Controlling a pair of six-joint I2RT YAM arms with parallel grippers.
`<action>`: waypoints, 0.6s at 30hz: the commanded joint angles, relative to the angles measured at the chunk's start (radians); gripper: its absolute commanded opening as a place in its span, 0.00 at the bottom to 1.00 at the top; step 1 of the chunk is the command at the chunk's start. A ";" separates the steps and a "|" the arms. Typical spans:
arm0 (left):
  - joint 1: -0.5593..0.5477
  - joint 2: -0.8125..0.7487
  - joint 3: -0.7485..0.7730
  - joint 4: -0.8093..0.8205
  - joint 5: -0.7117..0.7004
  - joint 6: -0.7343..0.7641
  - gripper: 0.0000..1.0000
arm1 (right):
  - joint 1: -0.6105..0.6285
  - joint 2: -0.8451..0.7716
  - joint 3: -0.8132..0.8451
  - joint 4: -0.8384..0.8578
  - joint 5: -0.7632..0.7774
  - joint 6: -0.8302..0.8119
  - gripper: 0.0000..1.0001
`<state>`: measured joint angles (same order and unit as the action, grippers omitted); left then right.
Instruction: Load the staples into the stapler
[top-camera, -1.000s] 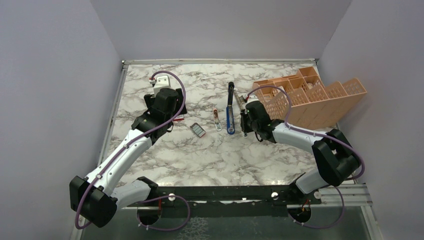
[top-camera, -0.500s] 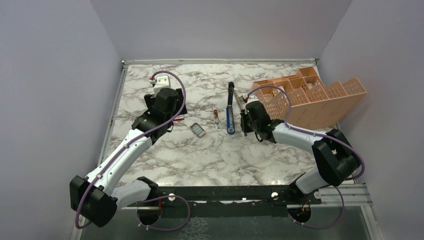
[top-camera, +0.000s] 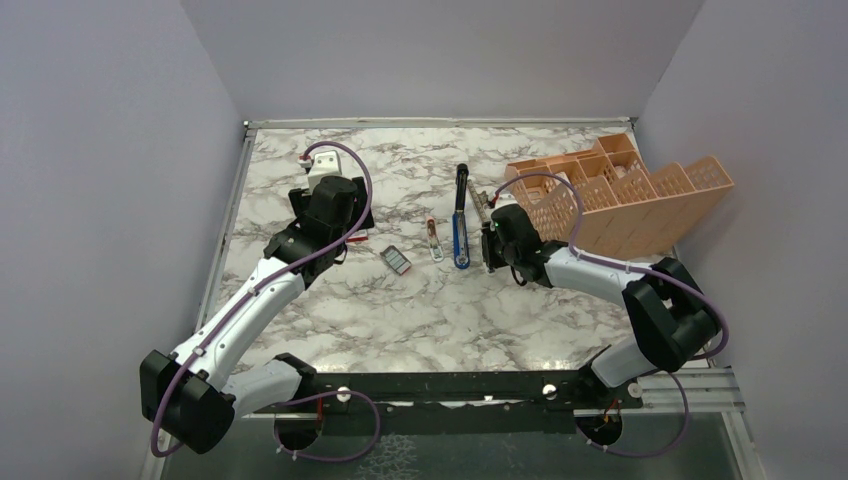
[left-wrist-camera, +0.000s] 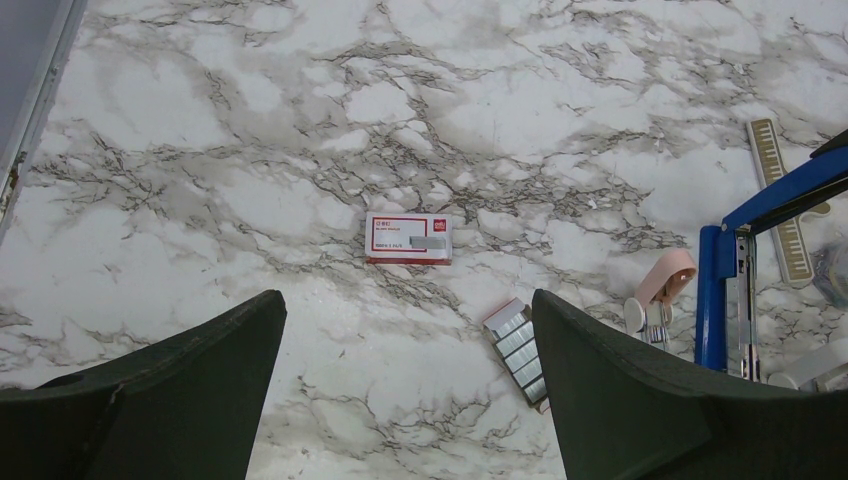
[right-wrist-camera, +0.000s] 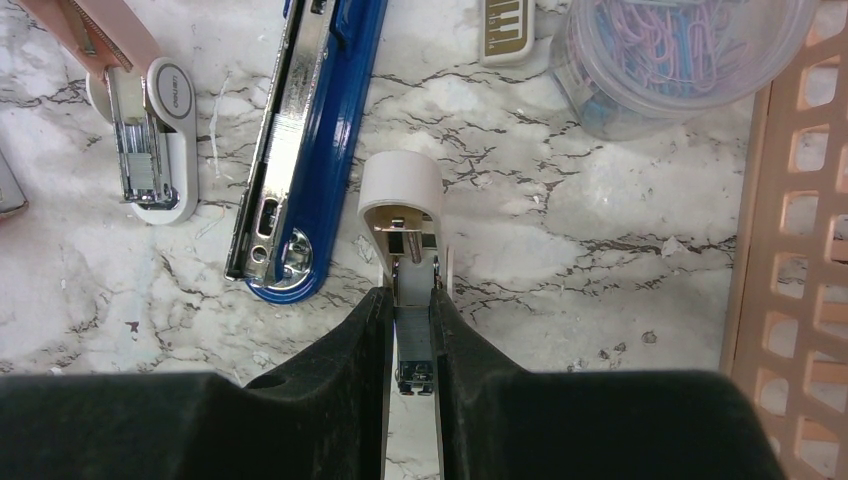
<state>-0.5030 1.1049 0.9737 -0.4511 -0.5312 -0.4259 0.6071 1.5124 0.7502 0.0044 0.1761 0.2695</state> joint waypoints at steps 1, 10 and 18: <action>0.006 -0.002 0.000 0.014 0.013 -0.002 0.93 | -0.003 0.013 -0.009 0.022 0.006 0.007 0.23; 0.006 -0.002 0.000 0.014 0.013 -0.002 0.93 | -0.004 0.027 -0.022 0.031 0.013 0.004 0.23; 0.006 -0.004 -0.001 0.013 0.013 -0.002 0.93 | -0.003 0.016 -0.024 0.013 -0.001 0.012 0.24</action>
<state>-0.5030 1.1046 0.9737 -0.4511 -0.5312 -0.4259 0.6071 1.5265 0.7410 0.0067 0.1761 0.2695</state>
